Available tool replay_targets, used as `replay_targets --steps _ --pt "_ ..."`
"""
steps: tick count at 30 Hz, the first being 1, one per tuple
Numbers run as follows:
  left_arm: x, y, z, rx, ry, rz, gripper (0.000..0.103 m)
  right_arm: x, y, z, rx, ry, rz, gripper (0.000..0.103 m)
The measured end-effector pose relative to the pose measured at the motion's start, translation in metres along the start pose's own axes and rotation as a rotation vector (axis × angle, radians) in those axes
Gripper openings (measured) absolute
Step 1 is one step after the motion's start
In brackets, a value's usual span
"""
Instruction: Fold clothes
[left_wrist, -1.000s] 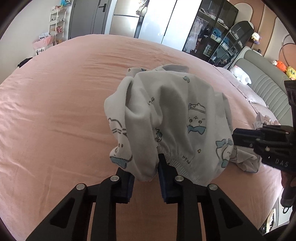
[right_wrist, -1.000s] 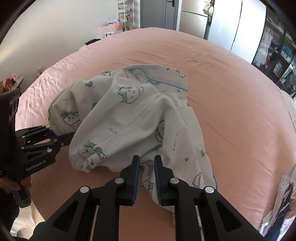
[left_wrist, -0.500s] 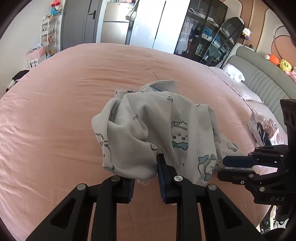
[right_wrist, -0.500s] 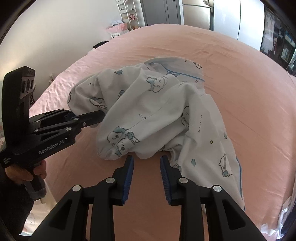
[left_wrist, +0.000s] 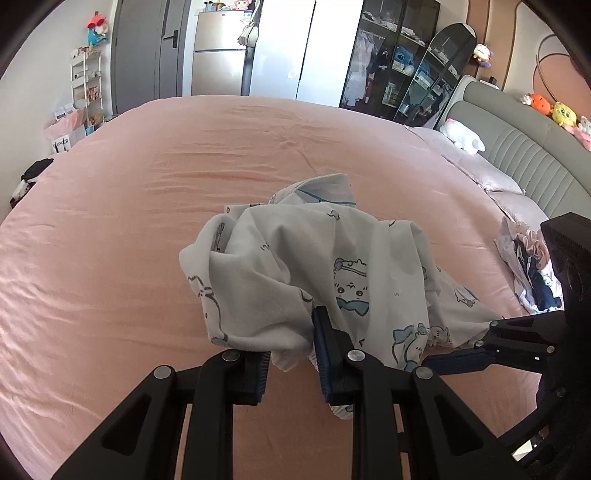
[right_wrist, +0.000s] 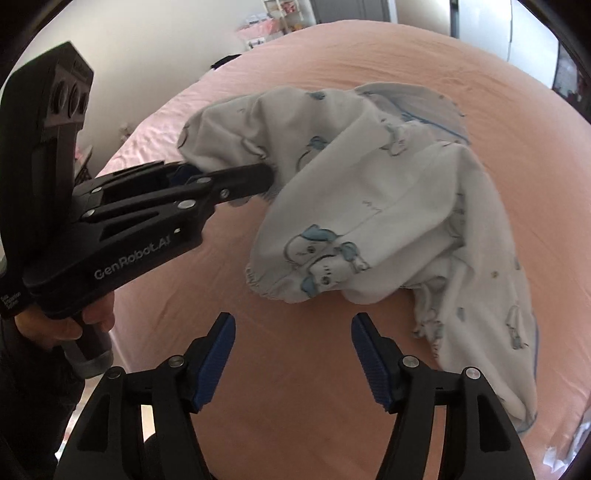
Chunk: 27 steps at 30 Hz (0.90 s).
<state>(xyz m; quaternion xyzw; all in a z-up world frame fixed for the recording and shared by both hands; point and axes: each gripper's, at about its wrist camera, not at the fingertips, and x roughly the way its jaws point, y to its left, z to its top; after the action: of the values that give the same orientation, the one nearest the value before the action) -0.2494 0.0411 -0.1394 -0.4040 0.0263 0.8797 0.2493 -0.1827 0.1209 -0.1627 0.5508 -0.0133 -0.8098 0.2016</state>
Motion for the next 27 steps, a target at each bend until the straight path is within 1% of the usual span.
replay_targets --steps 3,6,10,14,18,23,27 --pt "-0.004 0.003 0.002 0.008 -0.006 0.002 0.019 0.007 0.001 0.003 -0.003 0.016 0.010 0.065" --pt "-0.006 0.005 0.004 0.016 -0.009 0.003 0.019 0.015 -0.004 0.007 0.020 0.022 0.023 0.065" --pt "-0.006 0.004 0.005 0.033 -0.006 0.006 0.019 0.021 -0.008 0.013 0.051 0.006 0.020 0.065" --pt "-0.004 0.004 0.007 0.045 0.002 0.009 0.019 0.023 -0.008 0.021 0.063 -0.011 0.039 0.065" --pt "-0.004 0.005 0.008 0.042 0.004 0.009 0.019 0.029 -0.007 0.026 0.072 -0.008 0.067 0.065" --pt "-0.003 0.003 0.008 0.051 0.001 0.002 0.019 0.041 -0.002 0.032 0.062 0.013 0.046 0.065" --pt "-0.003 0.000 0.007 0.055 -0.002 0.001 0.019 0.047 0.001 0.034 0.058 0.015 0.047 0.065"
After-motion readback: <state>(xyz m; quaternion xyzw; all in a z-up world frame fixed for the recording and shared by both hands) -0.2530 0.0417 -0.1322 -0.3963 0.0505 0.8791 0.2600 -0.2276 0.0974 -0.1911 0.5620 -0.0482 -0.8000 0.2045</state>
